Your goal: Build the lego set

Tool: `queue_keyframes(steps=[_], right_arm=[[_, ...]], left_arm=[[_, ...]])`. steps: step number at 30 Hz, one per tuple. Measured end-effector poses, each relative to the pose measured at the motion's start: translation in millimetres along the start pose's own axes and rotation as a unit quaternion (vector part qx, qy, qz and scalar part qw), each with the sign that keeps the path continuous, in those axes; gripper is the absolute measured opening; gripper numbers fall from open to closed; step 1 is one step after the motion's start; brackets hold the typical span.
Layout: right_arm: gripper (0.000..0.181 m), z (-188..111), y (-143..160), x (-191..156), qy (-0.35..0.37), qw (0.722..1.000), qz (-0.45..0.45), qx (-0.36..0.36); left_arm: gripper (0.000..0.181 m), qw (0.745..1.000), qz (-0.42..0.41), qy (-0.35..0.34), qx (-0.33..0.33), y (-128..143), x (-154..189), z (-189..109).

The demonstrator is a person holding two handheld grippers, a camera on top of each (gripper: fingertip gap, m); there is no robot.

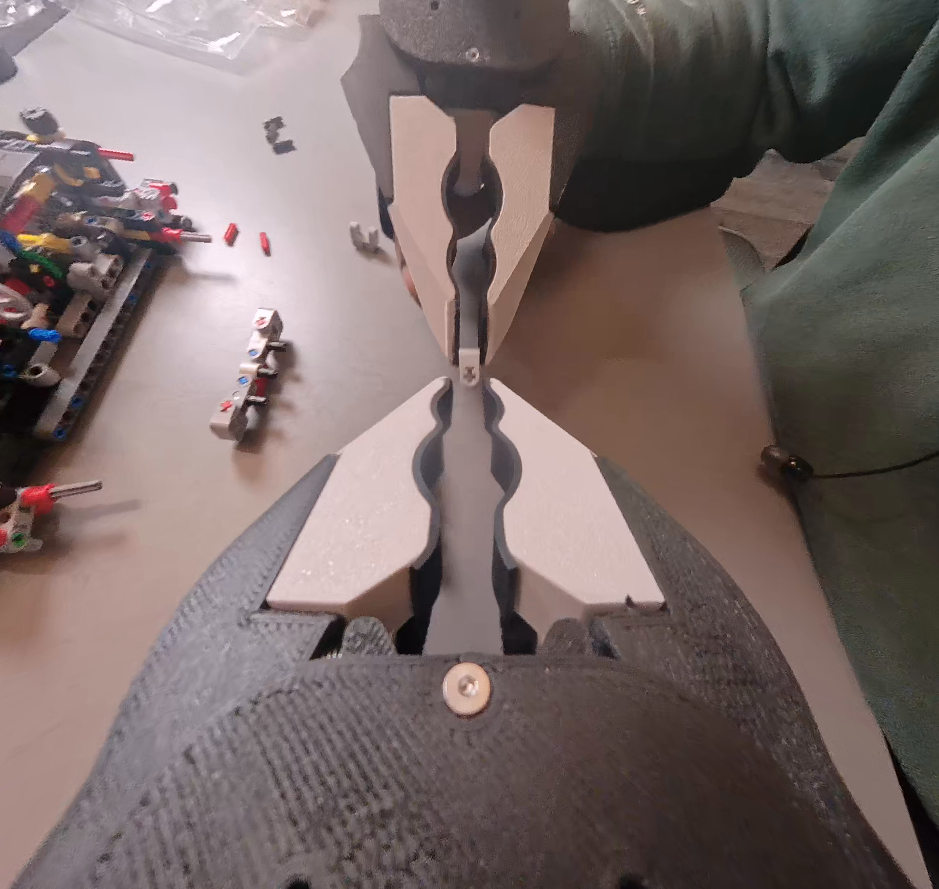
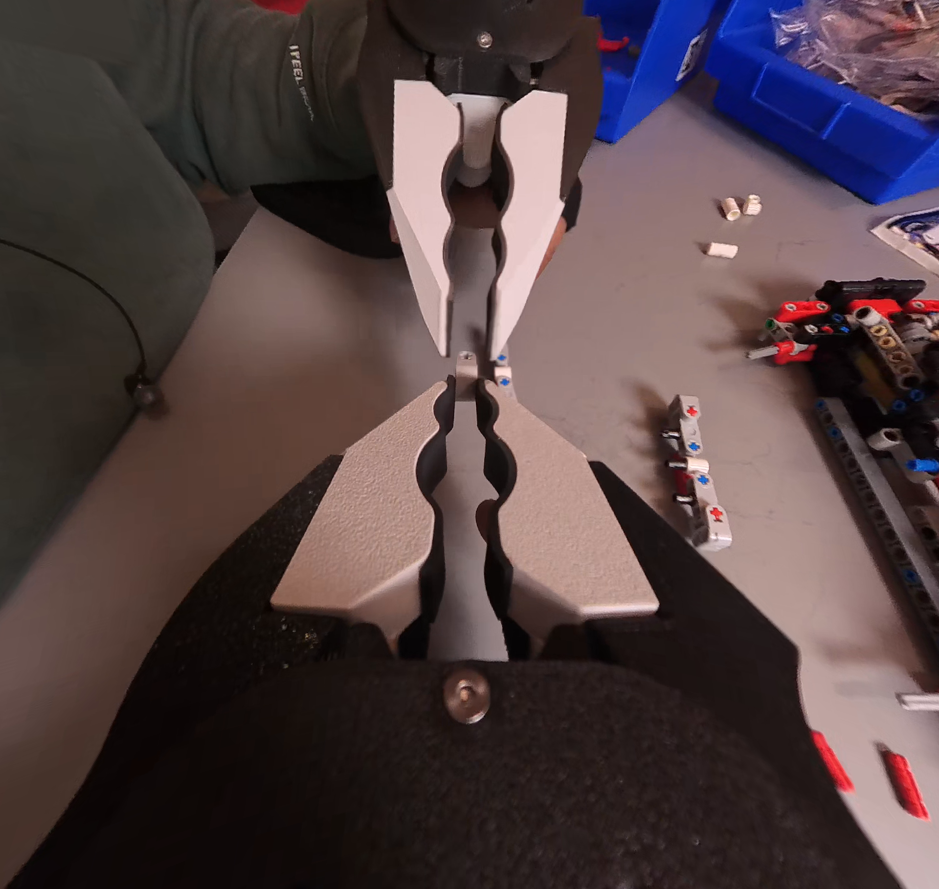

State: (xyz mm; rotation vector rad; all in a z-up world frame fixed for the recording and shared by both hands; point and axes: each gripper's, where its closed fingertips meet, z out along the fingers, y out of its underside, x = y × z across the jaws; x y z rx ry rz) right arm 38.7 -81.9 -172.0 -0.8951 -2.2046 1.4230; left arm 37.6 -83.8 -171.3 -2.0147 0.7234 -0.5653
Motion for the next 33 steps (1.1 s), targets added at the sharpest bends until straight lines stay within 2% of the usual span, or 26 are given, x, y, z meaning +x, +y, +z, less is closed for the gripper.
queue_keyframes(steps=[2, 8, 10, 12, 14, 17, 20, 26, 33], right_arm=[[0.006, -6, 1, 8, 0.009, 1.000, 0.009, 0.010], [0.006, -9, 9, 14, 0.022, 0.999, 0.017, 0.018], [0.006, -7, 12, 15, 0.023, 1.000, 0.017, 0.011], [0.006, -7, 10, 15, 0.026, 0.999, 0.015, 0.018], [0.006, -8, 9, 16, 0.029, 0.999, 0.015, 0.023], [0.006, -10, 3, 15, 0.025, 0.998, 0.022, 0.044], [0.006, -11, -4, 14, 0.015, 0.997, 0.040, 0.067], [0.006, -13, -14, 10, -0.013, 0.992, 0.075, 0.104], [0.006, -11, -16, 5, -0.036, 0.989, 0.096, 0.110]], left_arm=[[0.021, 0.999, 0.008, -0.030, -0.029, 12, -12, -3], [0.025, 0.995, 0.002, -0.029, -0.095, 43, -18, 3], [0.022, 0.993, 0.012, -0.036, -0.113, 50, -19, 7], [0.005, 0.991, 0.024, -0.050, -0.121, 53, -22, 11], [0.005, 0.993, 0.017, -0.039, -0.106, 47, -20, 12], [0.006, 0.999, -0.007, -0.015, -0.044, 24, -15, 4], [0.006, 1.000, -0.025, 0.006, -0.008, 11, -9, -4], [0.006, 0.999, -0.037, 0.026, 0.007, 4, -4, -8], [0.006, 0.999, -0.035, 0.038, 0.010, 1, 1, -8]])
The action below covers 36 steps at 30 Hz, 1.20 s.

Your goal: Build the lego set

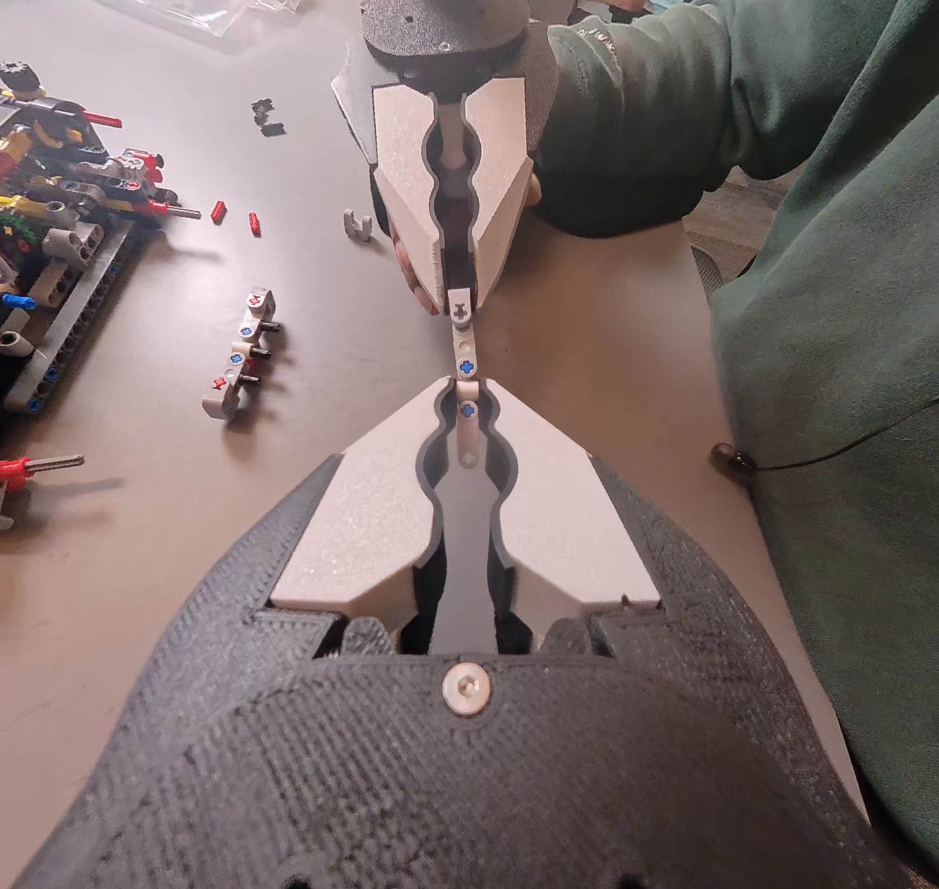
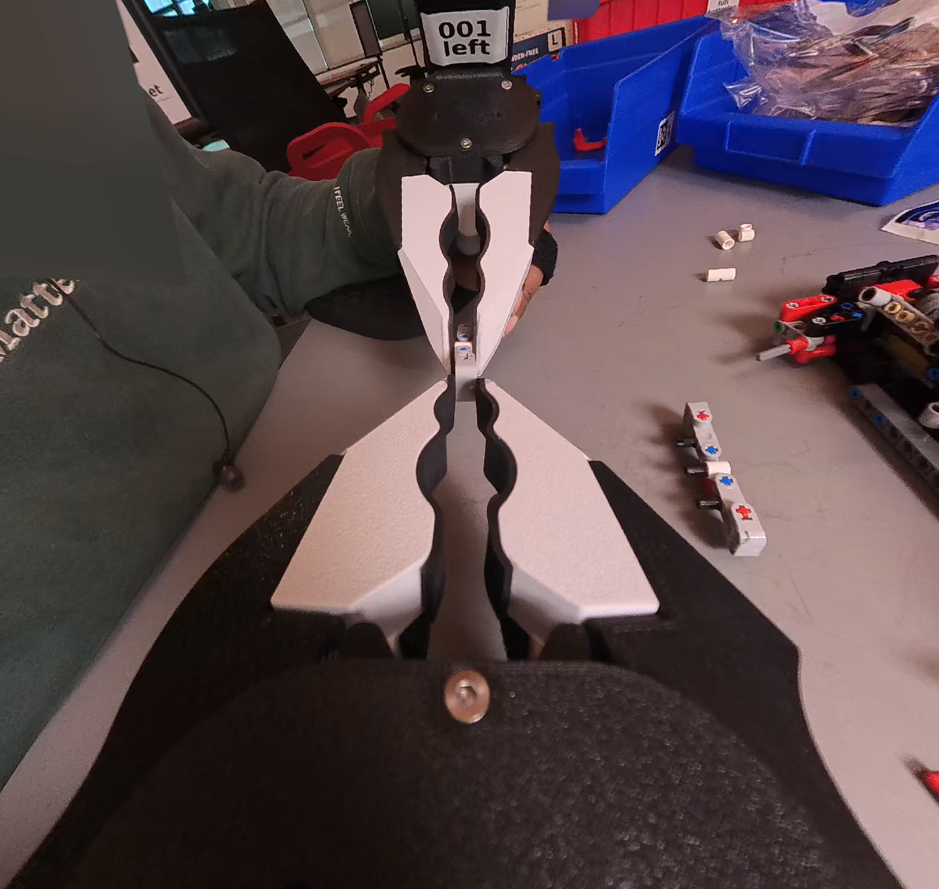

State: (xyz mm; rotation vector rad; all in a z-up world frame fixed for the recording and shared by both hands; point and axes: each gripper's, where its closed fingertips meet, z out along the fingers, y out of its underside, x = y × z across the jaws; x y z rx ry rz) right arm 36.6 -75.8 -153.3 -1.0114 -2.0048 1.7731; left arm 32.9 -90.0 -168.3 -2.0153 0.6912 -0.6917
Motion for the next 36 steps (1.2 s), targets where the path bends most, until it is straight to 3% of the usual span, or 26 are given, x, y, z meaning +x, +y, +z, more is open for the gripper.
queue_keyframes(steps=[22, 36], right_arm=[[0.010, 1, 2, 0, -0.001, 1.000, 0.016, -0.010], [0.006, 3, 23, 4, 0.029, 0.995, -0.042, -0.083]], left_arm=[[0.006, 1.000, -0.008, 0.004, -0.010, 4, 1, 3], [0.005, 0.998, 0.041, -0.029, -0.046, 16, -4, 11]])
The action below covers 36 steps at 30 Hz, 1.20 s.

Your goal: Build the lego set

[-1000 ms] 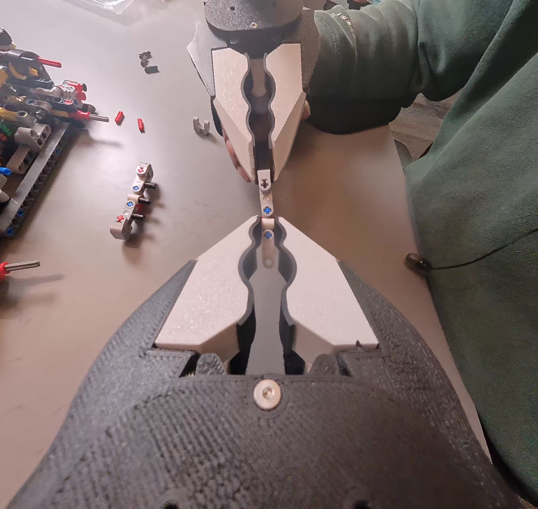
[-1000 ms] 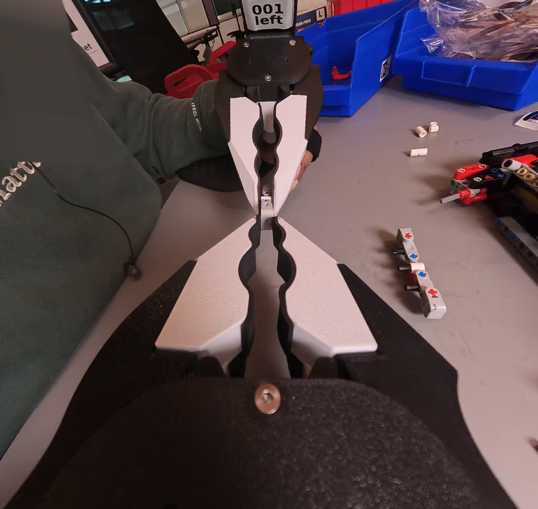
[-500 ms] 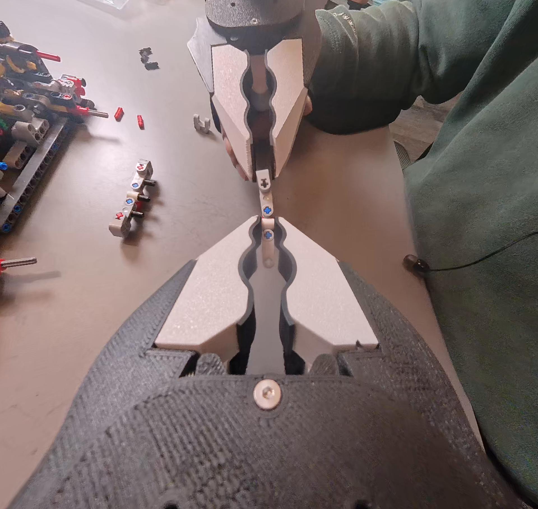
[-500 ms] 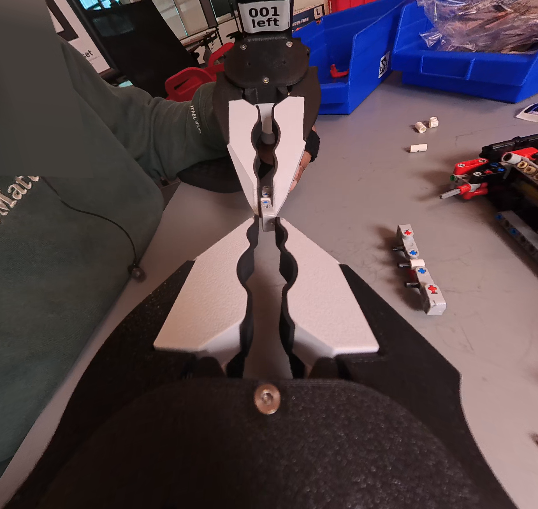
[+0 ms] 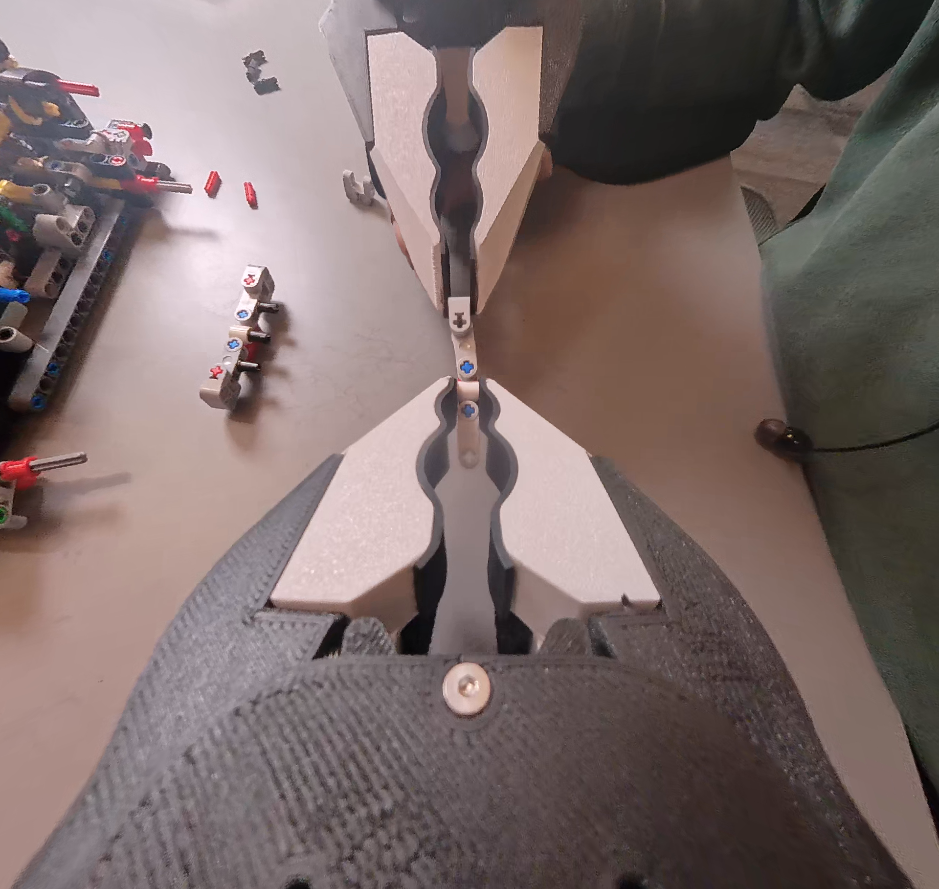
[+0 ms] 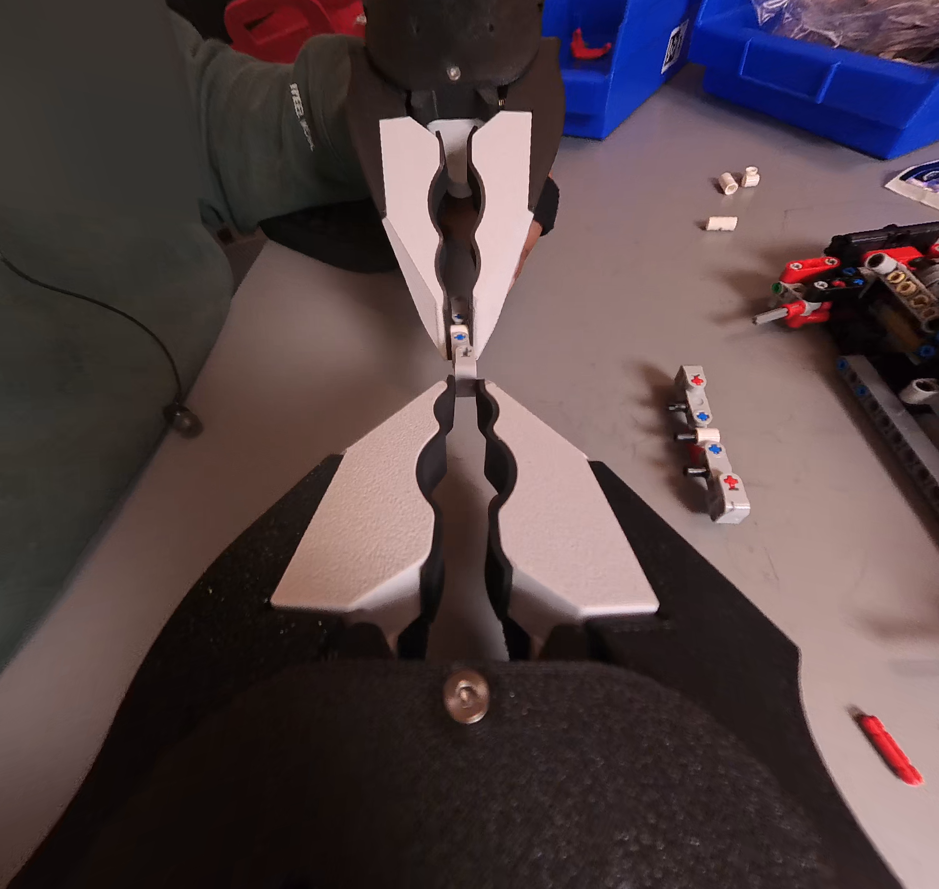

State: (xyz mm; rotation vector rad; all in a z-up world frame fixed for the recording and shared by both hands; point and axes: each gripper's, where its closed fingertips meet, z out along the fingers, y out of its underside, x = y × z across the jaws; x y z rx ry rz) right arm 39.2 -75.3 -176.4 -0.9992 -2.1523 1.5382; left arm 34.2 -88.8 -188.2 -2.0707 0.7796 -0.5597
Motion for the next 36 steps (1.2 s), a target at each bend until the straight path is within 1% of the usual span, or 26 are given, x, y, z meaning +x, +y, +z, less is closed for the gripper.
queue_keyframes(steps=[5, 9, 22, 36], right_arm=[[0.006, 5, 21, -1, 0.022, 0.995, -0.058, -0.075], [0.006, 7, 29, -3, 0.028, 0.990, -0.088, -0.108], [0.008, 8, 39, -9, 0.035, 0.977, -0.138, -0.161], [0.006, 9, 45, -15, 0.018, 0.974, -0.149, -0.171]], left_arm=[[0.006, 0.998, 0.052, -0.022, -0.040, 14, 0, 12], [0.006, 0.996, 0.073, -0.025, -0.054, 19, 2, 18], [0.006, 0.994, 0.078, -0.016, -0.069, 26, 6, 25], [0.006, 0.995, 0.081, 0.004, -0.056, 26, 12, 27]])
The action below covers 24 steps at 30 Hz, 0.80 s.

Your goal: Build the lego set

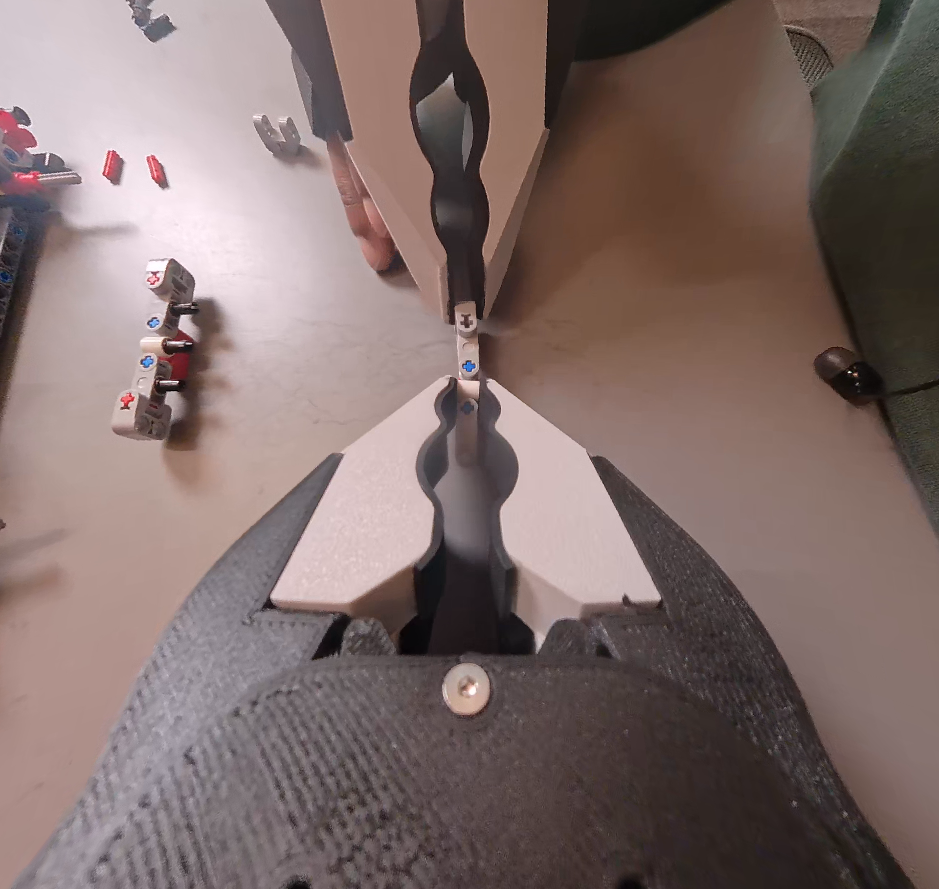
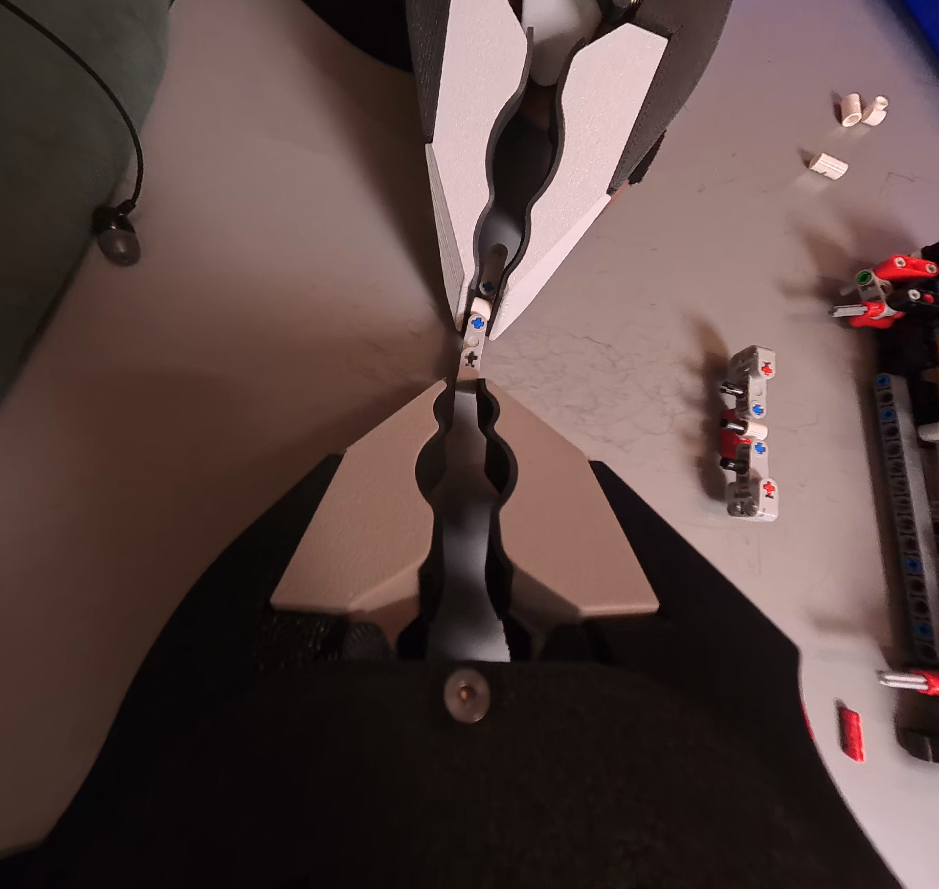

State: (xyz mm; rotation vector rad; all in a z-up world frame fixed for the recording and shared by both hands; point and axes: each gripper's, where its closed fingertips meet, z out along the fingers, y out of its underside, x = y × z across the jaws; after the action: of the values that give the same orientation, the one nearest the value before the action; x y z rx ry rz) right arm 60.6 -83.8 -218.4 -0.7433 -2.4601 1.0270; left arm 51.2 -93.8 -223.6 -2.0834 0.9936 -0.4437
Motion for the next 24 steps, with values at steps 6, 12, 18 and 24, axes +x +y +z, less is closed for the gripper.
queue_keyframes(steps=[6, 12, 18, 24], right_arm=[[0.006, 1.0, 0.4, 0.6, -0.002, 1.000, 0.012, -0.001], [0.007, 0.9, -0.3, 0.9, -0.001, 1.000, 0.015, 0.000], [0.007, 0.5, -0.6, 1.2, -0.001, 1.000, 0.016, 0.003], [0.006, 0.6, -1.6, 0.9, -0.004, 1.000, 0.015, 0.008]], left_arm=[[0.006, 1.000, -0.001, 0.003, 0.001, 0.4, 0.8, -0.4], [0.006, 1.000, -0.004, 0.005, -0.002, 1.6, 0.7, -0.6], [0.006, 1.000, -0.004, 0.005, -0.002, 1.8, 0.8, -0.6], [0.006, 1.000, -0.002, 0.005, -0.002, 1.7, 1.2, -0.6]])
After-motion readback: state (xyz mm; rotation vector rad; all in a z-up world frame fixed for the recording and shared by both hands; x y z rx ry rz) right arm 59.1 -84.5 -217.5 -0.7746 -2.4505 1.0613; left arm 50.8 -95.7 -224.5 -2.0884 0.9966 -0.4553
